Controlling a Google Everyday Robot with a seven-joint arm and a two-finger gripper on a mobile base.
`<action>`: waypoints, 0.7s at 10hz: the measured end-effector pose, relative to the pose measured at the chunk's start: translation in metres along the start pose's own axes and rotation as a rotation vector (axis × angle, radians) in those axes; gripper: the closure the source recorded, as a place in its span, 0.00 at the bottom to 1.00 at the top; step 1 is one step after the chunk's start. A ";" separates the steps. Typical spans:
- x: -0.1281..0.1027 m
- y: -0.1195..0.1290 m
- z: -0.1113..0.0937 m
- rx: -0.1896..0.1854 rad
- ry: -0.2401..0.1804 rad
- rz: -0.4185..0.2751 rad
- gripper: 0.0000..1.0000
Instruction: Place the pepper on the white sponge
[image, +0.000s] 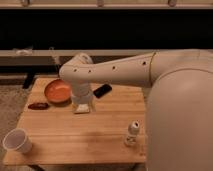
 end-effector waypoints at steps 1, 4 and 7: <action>0.000 0.000 0.000 0.000 0.000 0.000 0.35; 0.000 0.000 0.000 0.000 0.000 0.000 0.35; -0.002 0.002 -0.002 -0.005 -0.004 -0.022 0.35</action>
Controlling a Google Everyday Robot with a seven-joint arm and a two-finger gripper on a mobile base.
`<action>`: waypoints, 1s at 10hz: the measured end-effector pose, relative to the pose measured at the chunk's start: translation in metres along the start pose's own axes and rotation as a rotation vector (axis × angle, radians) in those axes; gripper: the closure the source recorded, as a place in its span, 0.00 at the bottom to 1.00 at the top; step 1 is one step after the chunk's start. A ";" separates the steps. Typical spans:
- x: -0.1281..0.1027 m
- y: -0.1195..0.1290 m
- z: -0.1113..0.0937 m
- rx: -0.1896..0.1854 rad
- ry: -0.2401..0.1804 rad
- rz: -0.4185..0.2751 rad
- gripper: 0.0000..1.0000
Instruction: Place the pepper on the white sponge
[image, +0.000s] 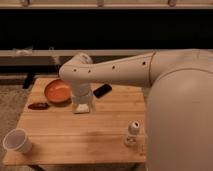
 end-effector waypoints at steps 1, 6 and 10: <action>-0.008 0.005 -0.002 -0.013 -0.010 -0.039 0.35; -0.069 0.094 0.000 -0.063 -0.037 -0.268 0.35; -0.115 0.175 0.012 -0.089 -0.049 -0.513 0.35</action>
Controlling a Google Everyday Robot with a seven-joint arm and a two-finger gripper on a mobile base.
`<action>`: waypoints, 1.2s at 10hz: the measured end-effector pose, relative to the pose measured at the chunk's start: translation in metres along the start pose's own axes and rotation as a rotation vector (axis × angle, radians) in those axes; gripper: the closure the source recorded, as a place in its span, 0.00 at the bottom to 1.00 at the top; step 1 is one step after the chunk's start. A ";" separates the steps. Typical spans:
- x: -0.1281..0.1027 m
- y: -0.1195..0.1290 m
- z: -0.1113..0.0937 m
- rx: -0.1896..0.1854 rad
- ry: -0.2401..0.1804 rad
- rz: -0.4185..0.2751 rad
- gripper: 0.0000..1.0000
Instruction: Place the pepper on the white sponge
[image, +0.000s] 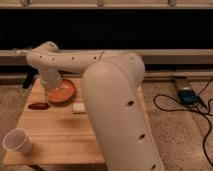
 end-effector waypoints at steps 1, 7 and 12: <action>-0.022 0.013 0.008 -0.010 -0.004 -0.079 0.35; -0.082 0.075 0.078 -0.083 -0.004 -0.445 0.35; -0.103 0.110 0.095 -0.081 -0.022 -0.548 0.35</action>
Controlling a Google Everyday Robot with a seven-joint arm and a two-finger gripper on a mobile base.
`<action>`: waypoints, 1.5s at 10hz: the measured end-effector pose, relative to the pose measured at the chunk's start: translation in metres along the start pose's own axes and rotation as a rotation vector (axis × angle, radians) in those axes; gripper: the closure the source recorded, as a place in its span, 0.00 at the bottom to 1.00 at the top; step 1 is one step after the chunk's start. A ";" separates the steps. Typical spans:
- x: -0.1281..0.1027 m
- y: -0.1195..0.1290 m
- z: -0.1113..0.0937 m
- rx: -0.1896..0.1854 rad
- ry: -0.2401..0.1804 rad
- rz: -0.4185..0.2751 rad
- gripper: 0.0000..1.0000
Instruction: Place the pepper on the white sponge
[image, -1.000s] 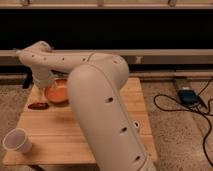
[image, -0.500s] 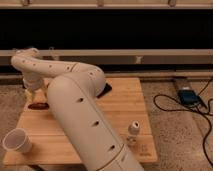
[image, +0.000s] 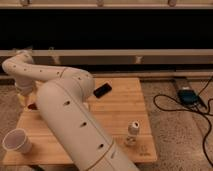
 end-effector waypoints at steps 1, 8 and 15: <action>-0.006 0.002 0.003 0.001 0.005 -0.009 0.35; -0.010 -0.016 0.030 -0.011 0.099 -0.022 0.35; 0.025 -0.015 0.067 0.005 0.185 -0.036 0.35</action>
